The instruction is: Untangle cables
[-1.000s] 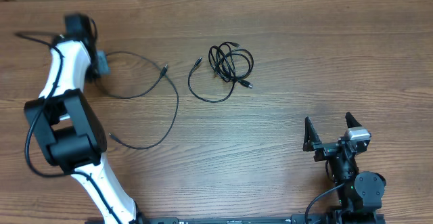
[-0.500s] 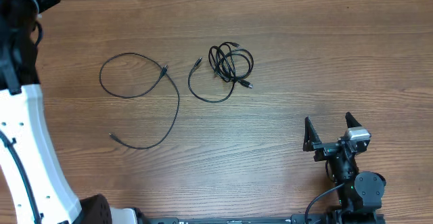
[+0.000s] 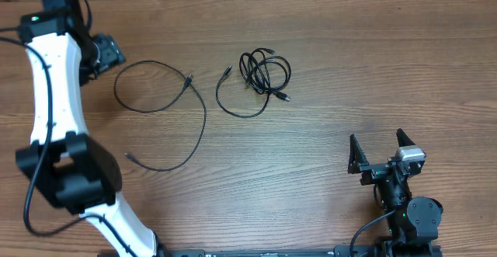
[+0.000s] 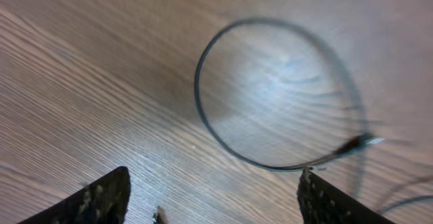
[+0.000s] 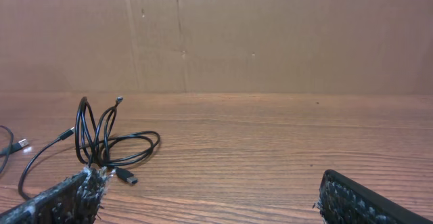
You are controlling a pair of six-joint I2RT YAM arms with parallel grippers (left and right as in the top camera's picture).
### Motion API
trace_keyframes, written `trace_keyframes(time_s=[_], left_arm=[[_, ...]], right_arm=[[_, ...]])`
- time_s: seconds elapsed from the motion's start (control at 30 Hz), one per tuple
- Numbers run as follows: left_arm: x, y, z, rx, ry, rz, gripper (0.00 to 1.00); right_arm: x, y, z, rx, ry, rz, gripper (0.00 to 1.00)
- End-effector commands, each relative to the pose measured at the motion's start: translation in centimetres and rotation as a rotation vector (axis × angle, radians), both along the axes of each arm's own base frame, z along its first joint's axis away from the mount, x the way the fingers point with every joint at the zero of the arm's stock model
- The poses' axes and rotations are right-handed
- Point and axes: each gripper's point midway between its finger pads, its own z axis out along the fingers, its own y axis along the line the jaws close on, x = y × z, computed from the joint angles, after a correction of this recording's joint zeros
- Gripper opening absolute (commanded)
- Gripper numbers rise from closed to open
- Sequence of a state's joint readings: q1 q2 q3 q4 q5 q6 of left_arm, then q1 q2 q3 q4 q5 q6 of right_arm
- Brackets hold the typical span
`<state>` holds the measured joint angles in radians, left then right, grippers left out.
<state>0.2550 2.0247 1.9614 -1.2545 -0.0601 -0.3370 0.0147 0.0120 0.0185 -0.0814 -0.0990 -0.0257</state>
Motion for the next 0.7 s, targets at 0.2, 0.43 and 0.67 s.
trace_keyframes(time_s=[0.2, 0.43, 0.67], left_arm=[[-0.9, -0.1, -10.7, -0.058, 0.275, -0.019, 0.72], [-0.8, 1.7, -13.3, 0.030, 0.320, -0.007, 0.64], [-0.3, 2.2, -13.7, 0.054, 0.309, -0.003, 0.55]], right_arm=[[0.1, -0.1, -0.3, -0.006, 0.003, -0.007, 1.00], [0.1, -0.1, -0.3, -0.006, 0.003, -0.007, 1.00], [0.1, -0.1, -0.3, -0.006, 0.003, -0.007, 1.00]])
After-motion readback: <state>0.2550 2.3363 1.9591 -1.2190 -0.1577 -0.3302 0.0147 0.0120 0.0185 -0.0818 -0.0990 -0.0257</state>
